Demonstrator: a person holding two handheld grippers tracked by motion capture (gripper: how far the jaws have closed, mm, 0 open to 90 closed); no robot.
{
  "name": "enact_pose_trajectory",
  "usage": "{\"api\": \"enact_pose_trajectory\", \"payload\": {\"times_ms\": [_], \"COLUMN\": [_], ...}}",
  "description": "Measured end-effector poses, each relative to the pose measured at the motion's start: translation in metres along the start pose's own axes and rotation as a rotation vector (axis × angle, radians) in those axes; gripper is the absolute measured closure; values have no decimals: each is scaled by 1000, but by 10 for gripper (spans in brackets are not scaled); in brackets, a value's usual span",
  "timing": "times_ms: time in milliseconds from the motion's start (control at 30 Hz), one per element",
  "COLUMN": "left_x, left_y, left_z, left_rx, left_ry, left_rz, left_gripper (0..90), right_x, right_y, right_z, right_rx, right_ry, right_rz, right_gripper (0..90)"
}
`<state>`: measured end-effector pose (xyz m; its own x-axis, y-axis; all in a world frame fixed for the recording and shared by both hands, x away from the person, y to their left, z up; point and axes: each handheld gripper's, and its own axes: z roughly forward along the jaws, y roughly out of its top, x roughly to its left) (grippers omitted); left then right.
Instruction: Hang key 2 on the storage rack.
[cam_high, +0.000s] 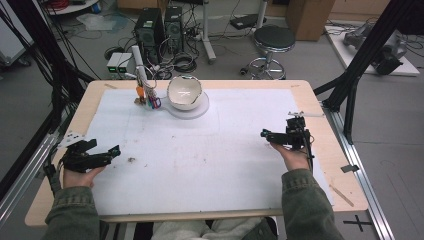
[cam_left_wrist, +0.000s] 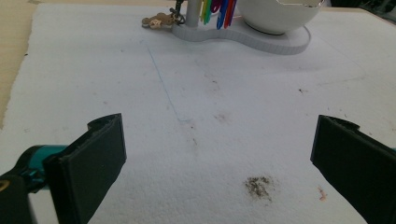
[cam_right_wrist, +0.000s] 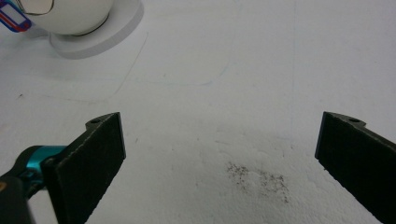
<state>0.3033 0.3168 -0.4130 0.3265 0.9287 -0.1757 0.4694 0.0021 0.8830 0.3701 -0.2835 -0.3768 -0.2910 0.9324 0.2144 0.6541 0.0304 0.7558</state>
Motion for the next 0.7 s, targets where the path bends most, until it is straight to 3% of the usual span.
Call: {"api": "enact_pose_trajectory", "payload": {"times_ms": [167, 333, 533, 700], "left_x": [0, 1, 2, 1], "left_y": [0, 0, -1, -1], "left_z": [-2, -3, -4, -5], "left_rx": [-22, -24, -33, -45], "left_ry": [17, 21, 31, 42], "left_rz": [-1, -3, -10, -15], "left_gripper": [37, 37, 37, 37], "right_x": [-4, -4, -4, -6], "right_y": [-11, -22, -34, -41], "right_z": [0, -2, -4, -9], "right_rx": [-27, -104, -142, -173], "right_ry": [-13, -55, -62, -77], "right_rz": [-8, -51, -72, -67], "right_gripper": [6, 6, 6, 6]}}
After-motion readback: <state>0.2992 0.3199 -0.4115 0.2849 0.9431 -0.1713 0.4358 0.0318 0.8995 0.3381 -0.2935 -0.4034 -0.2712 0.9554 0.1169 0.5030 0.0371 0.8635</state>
